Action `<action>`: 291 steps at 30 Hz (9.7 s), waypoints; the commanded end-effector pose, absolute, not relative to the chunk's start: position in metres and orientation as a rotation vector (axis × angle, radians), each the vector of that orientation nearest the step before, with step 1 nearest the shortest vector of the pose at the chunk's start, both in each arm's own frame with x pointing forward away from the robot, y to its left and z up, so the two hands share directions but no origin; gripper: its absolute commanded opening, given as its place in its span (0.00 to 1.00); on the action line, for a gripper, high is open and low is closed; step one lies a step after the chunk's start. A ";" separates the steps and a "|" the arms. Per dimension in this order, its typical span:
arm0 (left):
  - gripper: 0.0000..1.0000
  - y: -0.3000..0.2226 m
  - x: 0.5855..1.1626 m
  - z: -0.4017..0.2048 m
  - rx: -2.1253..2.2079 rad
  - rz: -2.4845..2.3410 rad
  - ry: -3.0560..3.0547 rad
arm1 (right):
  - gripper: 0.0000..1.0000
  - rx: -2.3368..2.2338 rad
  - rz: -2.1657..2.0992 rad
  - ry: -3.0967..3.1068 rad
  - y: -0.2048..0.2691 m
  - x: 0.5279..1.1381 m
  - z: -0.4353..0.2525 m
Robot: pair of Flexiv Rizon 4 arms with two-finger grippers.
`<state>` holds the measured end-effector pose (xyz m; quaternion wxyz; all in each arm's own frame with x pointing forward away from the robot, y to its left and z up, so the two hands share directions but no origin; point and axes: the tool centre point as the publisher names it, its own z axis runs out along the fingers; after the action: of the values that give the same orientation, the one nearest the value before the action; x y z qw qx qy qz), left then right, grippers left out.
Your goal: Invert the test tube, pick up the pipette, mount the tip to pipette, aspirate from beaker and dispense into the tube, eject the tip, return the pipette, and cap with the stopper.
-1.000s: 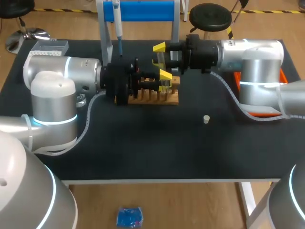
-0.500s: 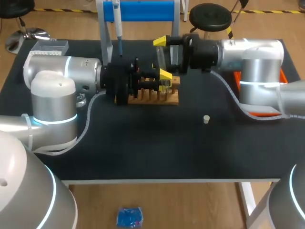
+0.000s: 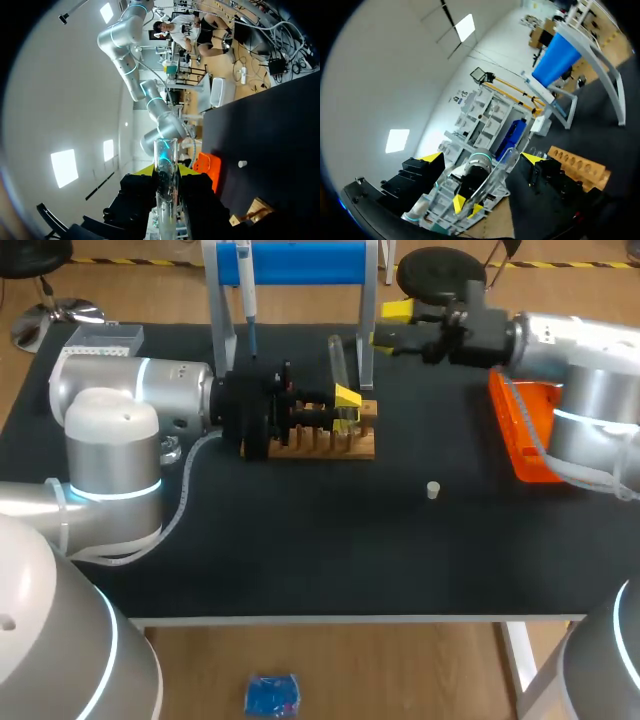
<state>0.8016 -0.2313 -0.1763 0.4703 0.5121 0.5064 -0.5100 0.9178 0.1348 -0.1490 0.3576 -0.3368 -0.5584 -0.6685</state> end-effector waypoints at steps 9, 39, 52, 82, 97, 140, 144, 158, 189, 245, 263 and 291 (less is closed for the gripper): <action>0.00 -0.231 0.803 -0.177 1.258 -1.251 1.237 | 1.00 0.076 -1.955 -2.540 0.101 0.907 -0.203; 0.00 -0.231 0.803 -0.177 1.258 -1.251 1.237 | 1.00 0.746 -1.733 -3.089 0.108 0.921 -0.260; 0.00 -0.231 0.803 -0.177 1.258 -1.251 1.237 | 1.00 0.534 -1.579 -3.014 0.118 0.941 -0.288; 0.00 -0.231 0.803 -0.177 1.258 -1.251 1.237 | 1.00 -0.011 -1.585 -2.887 0.118 0.960 -0.312; 0.00 -0.231 0.803 -0.177 1.258 -1.251 1.237 | 1.00 -0.024 -1.590 -2.879 0.119 0.960 -0.310; 0.00 -0.224 0.853 -0.153 0.719 -1.907 1.580 | 1.00 -0.024 -1.590 -2.879 0.119 0.960 -0.310; 0.00 -0.224 0.853 -0.153 0.719 -1.907 1.580 | 1.00 -0.024 -1.590 -2.879 0.119 0.960 -0.310; 0.00 -0.206 0.884 -0.143 0.242 -1.895 1.874 | 1.00 -0.024 -1.590 -2.879 0.119 0.960 -0.310; 0.00 -0.199 0.930 -0.158 -0.450 -2.076 1.933 | 1.00 -0.024 -1.590 -2.879 0.119 0.960 -0.310; 0.00 -0.195 0.979 -0.170 -0.202 -2.267 1.871 | 1.00 -0.024 -1.590 -2.879 0.119 0.960 -0.310; 0.00 -0.186 0.985 -0.179 -0.168 -2.295 1.877 | 1.00 -0.024 -1.590 -2.879 0.119 0.960 -0.310; 0.00 -0.182 0.994 -0.198 -0.226 -2.310 1.849 | 1.00 -0.024 -1.590 -2.879 0.119 0.960 -0.310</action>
<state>0.9907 -0.1810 -0.1959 0.0885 -0.0785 0.6225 -0.7736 0.9594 0.1193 -0.3101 -0.0738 -0.0074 -0.8727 -0.4825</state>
